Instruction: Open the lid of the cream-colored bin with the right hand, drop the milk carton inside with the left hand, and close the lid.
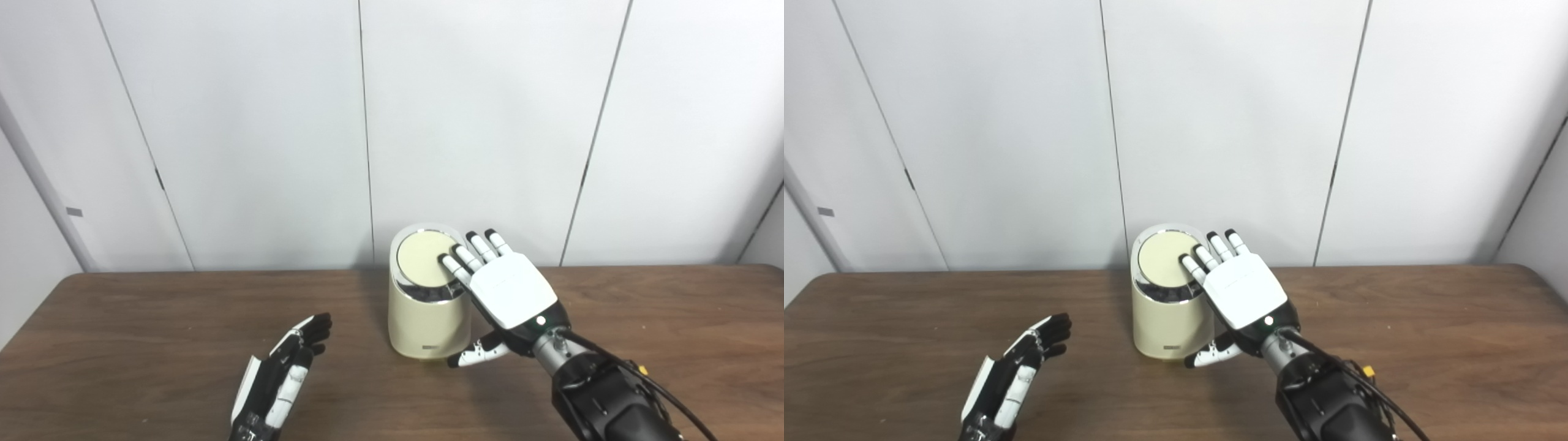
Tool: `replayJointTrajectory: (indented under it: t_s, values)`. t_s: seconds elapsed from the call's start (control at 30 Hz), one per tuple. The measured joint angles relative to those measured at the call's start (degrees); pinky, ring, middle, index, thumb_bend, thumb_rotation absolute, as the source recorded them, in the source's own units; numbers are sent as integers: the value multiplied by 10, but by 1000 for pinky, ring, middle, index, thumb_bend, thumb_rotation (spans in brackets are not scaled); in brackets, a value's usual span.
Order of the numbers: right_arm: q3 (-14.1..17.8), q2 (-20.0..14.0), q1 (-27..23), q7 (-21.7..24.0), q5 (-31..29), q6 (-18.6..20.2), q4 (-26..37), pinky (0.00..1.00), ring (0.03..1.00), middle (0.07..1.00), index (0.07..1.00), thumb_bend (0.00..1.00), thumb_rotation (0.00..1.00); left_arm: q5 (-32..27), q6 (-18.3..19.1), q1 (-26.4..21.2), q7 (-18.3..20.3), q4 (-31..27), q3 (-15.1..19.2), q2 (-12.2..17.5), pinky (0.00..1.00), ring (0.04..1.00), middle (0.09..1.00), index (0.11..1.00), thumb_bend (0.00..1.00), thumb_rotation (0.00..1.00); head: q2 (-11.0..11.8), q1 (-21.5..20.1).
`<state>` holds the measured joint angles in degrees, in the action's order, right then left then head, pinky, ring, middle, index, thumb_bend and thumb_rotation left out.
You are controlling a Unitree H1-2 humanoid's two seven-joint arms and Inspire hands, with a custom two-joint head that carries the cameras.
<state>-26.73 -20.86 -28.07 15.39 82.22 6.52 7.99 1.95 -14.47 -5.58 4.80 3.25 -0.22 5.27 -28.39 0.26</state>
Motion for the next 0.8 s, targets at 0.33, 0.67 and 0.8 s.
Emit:
replayJointTrajectory:
  t_s: [0.33,0.67,0.8]
  values:
    - [25,9,17,2,-29,0,7,1000,1000,999,959,711,772,0,-2,-1,2,2,-1,0,813,854,855,870,693,902,2,2]
    - [46,21,30,12,-47,0,15,1000,1000,1000,974,700,762,2,-2,-2,1,2,-3,1,825,855,858,873,676,913,4,2]
    - [52,24,33,11,-55,0,16,1000,1000,1000,968,701,771,2,-2,-2,1,3,-3,1,833,859,861,874,675,914,5,2]
